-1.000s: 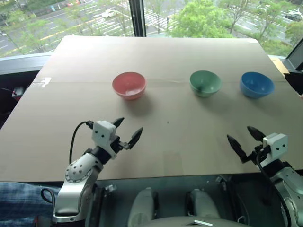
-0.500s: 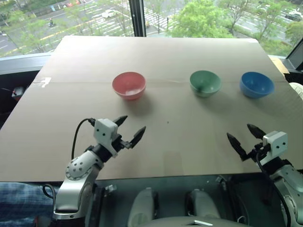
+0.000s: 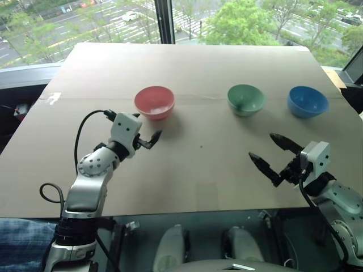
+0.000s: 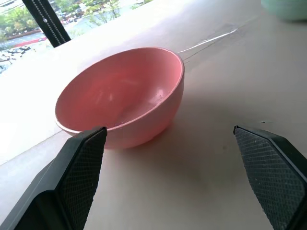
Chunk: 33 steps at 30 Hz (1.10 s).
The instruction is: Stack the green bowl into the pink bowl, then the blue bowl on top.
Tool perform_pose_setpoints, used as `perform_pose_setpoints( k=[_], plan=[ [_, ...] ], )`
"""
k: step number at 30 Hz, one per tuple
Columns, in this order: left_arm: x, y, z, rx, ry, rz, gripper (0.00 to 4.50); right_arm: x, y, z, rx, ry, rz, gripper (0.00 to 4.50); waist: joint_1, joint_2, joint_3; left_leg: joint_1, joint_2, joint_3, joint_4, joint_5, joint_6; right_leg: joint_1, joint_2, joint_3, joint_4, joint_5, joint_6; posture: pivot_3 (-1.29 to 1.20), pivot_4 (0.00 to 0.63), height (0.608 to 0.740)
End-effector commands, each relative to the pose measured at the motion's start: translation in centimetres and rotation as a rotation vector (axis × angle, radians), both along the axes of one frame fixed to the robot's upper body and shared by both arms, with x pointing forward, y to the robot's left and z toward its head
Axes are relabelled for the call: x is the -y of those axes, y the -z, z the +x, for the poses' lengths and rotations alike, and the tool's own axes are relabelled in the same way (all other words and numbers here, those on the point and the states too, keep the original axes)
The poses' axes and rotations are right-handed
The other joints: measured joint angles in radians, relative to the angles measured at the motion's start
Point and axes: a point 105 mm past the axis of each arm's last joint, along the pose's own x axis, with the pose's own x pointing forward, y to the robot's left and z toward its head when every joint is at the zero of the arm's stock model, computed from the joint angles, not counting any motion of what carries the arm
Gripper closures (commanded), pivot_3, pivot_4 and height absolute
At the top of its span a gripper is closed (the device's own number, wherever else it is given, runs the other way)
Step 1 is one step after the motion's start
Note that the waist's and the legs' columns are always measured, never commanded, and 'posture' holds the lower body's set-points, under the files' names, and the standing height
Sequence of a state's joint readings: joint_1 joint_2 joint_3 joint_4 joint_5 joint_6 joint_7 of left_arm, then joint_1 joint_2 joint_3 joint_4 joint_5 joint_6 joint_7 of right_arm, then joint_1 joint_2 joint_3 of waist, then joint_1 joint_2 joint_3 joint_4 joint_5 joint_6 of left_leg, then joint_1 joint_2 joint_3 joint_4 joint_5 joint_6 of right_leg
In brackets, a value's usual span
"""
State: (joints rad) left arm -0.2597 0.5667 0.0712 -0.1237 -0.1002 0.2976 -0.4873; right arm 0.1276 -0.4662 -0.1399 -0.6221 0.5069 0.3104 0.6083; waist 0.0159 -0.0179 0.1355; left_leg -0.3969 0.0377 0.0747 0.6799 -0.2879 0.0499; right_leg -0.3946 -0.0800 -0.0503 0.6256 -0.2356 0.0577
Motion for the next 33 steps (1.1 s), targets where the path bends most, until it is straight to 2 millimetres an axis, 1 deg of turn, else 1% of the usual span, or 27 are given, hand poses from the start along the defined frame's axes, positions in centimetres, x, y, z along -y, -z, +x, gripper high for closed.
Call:
perform_pose_setpoints(
  k=[1,6,9,14,16,18,19,21,23,25,29,33],
  plan=[
    [0.3,-1.7,1.4,0.062,0.022,0.077,0.00,-1.5,-3.2,-0.7,0.081,-0.060,0.034,0.04,0.000,0.000,0.000,0.000,0.000,0.000,0.000,0.000,0.000,0.000,0.000,0.000,0.000,0.000,0.000,0.00,0.150,0.740],
    [0.7,-1.9,3.0,0.065,0.064,0.159,0.00,-2.3,-4.3,-0.7,0.106,-0.070,0.038,0.04,0.000,-0.001,0.000,0.000,-0.001,0.000,0.001,0.000,0.000,0.000,0.000,-0.001,0.000,0.000,0.000,0.00,0.150,0.740],
    [0.8,-1.4,3.8,0.037,0.109,0.227,0.00,-2.4,-4.4,-0.6,0.111,-0.058,0.037,0.04,0.000,-0.001,0.000,0.000,-0.001,0.000,0.001,0.000,0.000,0.000,0.001,-0.001,0.000,0.000,0.000,0.00,0.150,0.740],
    [-0.1,-0.9,5.3,-0.009,0.129,0.300,0.00,-2.2,-4.3,-0.4,0.115,-0.036,0.031,0.04,0.000,-0.001,0.000,-0.001,-0.001,0.000,0.001,0.000,0.000,0.000,0.001,-0.001,0.000,0.000,0.000,0.00,0.150,0.740],
    [-0.6,-0.6,6.1,-0.033,0.128,0.360,0.00,-2.3,-4.4,-0.4,0.117,-0.035,0.034,0.04,0.000,-0.001,0.000,-0.001,-0.001,0.000,0.001,0.000,0.000,0.000,0.001,-0.001,0.000,0.000,0.000,0.00,0.150,0.740],
    [-1.0,-0.7,7.1,-0.069,0.136,0.406,0.00,-2.4,-4.6,-0.5,0.121,-0.039,0.040,0.04,0.000,-0.001,0.000,-0.001,-0.002,0.000,0.001,0.000,0.000,0.000,0.001,-0.001,0.000,0.000,0.000,0.00,0.150,0.740],
    [-1.1,-1.1,7.6,-0.070,0.138,0.430,0.00,-2.4,-4.7,-0.6,0.123,-0.047,0.045,0.04,0.000,-0.001,0.000,-0.001,-0.002,0.000,0.002,0.000,0.000,0.000,0.001,-0.002,0.001,0.000,0.000,0.00,0.150,0.740],
    [-1.1,-1.6,8.3,-0.060,0.149,0.482,0.00,-2.4,-4.8,-1.0,0.127,-0.063,0.049,0.04,0.001,-0.002,0.000,-0.002,-0.002,0.001,0.002,0.000,0.000,0.000,0.001,-0.002,0.000,0.000,0.000,0.00,0.150,0.740],
    [-0.7,-1.8,8.8,-0.070,0.171,0.484,0.00,-2.6,-4.9,-1.4,0.133,-0.091,0.046,0.04,0.000,-0.002,0.000,-0.003,-0.002,0.001,0.002,0.000,0.000,0.000,0.001,-0.003,0.000,0.000,0.000,0.00,0.150,0.740],
    [-0.2,-1.9,9.1,-0.076,0.203,0.488,0.00,-2.6,-5.0,-1.6,0.137,-0.100,0.044,0.04,-0.001,-0.002,0.000,-0.003,-0.002,0.002,0.002,0.000,0.000,-0.001,0.001,-0.003,0.000,0.000,0.000,0.00,0.150,0.740],
    [0.1,-1.8,9.4,-0.092,0.228,0.506,0.00,-2.6,-5.0,-1.6,0.140,-0.099,0.043,0.04,-0.002,-0.002,0.001,-0.004,-0.002,0.003,0.002,0.000,0.001,-0.001,0.001,-0.003,0.000,0.000,0.001,0.00,0.150,0.740],
    [0.4,-1.5,9.3,-0.105,0.269,0.533,1.13,-2.6,-5.0,-1.5,0.145,-0.092,0.044,0.00,-0.002,-0.003,0.001,-0.004,-0.001,0.004,0.003,0.000,0.001,-0.001,0.001,-0.003,0.000,0.000,0.001,0.00,0.150,0.740]
  ],
)
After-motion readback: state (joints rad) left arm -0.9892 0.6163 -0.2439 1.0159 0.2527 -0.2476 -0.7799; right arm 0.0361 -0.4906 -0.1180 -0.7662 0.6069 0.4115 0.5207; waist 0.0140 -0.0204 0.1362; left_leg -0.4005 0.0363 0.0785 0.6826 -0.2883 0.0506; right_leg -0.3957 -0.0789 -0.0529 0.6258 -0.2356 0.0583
